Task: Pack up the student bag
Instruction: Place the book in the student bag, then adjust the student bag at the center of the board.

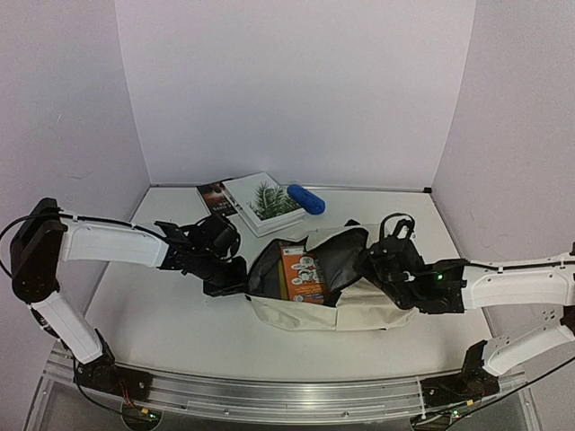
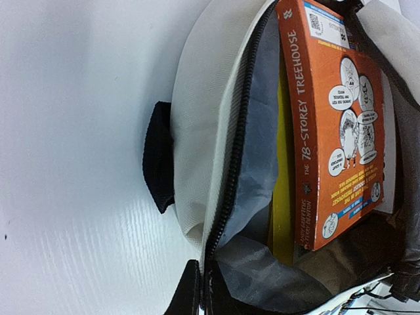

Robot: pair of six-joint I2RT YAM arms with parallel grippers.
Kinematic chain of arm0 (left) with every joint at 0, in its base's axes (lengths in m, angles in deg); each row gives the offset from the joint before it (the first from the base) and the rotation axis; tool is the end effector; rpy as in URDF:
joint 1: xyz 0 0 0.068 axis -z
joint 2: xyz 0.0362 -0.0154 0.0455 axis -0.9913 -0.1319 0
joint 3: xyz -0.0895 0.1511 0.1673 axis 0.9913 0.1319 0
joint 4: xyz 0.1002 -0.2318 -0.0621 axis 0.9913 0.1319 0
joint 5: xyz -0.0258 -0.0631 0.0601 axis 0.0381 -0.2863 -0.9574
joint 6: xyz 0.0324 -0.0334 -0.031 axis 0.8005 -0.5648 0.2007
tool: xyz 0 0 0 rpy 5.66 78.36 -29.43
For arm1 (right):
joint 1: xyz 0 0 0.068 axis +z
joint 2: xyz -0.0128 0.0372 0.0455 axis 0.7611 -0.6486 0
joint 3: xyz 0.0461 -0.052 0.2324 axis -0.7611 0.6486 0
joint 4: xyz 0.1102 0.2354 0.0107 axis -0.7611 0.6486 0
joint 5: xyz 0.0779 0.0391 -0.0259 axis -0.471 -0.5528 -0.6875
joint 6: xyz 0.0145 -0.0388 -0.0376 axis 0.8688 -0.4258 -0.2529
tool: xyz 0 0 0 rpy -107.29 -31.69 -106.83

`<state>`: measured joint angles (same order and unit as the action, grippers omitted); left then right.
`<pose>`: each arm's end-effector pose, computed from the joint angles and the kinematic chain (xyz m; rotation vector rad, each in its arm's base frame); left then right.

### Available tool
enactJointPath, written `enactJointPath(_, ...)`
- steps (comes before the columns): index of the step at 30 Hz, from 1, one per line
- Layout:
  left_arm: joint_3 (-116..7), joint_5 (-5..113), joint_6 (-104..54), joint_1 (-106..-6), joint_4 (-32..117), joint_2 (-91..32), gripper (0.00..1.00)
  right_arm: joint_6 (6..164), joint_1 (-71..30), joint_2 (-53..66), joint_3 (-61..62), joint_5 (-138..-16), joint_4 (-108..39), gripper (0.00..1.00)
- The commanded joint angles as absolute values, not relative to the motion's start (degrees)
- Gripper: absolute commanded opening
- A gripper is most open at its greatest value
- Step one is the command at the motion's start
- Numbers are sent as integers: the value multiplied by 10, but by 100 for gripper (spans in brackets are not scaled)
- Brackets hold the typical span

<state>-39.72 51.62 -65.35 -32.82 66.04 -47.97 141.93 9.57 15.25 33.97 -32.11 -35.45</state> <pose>0.2096 -0.2524 0.1544 -0.0169 2.7704 -0.7119 0.1645 0.2292 0.2128 0.4754 1.9893 0.6954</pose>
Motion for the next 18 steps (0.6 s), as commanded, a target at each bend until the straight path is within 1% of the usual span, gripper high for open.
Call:
enactJointPath(1,-351,507,-709,-331,694,-426,0,1554,96,131,384,-391,-296,0)
enactJointPath(3,-336,507,-720,-331,689,-411,0,1577,96,127,398,-412,-294,0)
enactJointPath(4,-331,507,-723,-331,686,-404,0,1579,96,127,400,-417,-293,3)
enactJointPath(6,-325,504,-724,-331,683,-390,0,1563,96,136,396,-414,-292,14)
enactJointPath(7,-327,500,-720,-331,684,-385,2,1545,96,141,392,-408,-291,21)
enactJointPath(8,-331,496,-715,-331,688,-380,6,1532,96,148,387,-402,-289,30)
enactJointPath(10,-341,487,-703,-331,699,-371,16,1499,96,165,376,-383,-268,48)
enactJointPath(11,-348,482,-697,-331,706,-367,23,1489,96,175,371,-373,-254,56)
enactJointPath(14,-366,473,-683,-335,721,-355,44,1449,96,209,366,-350,-230,71)
enactJointPath(15,-371,473,-680,-339,730,-353,50,1428,96,226,366,-349,-229,78)
enactJointPath(16,-377,475,-676,-344,735,-351,55,1411,96,238,364,-348,-230,84)
enactJointPath(18,-385,479,-668,-354,743,-346,61,1363,95,263,355,-347,-230,94)
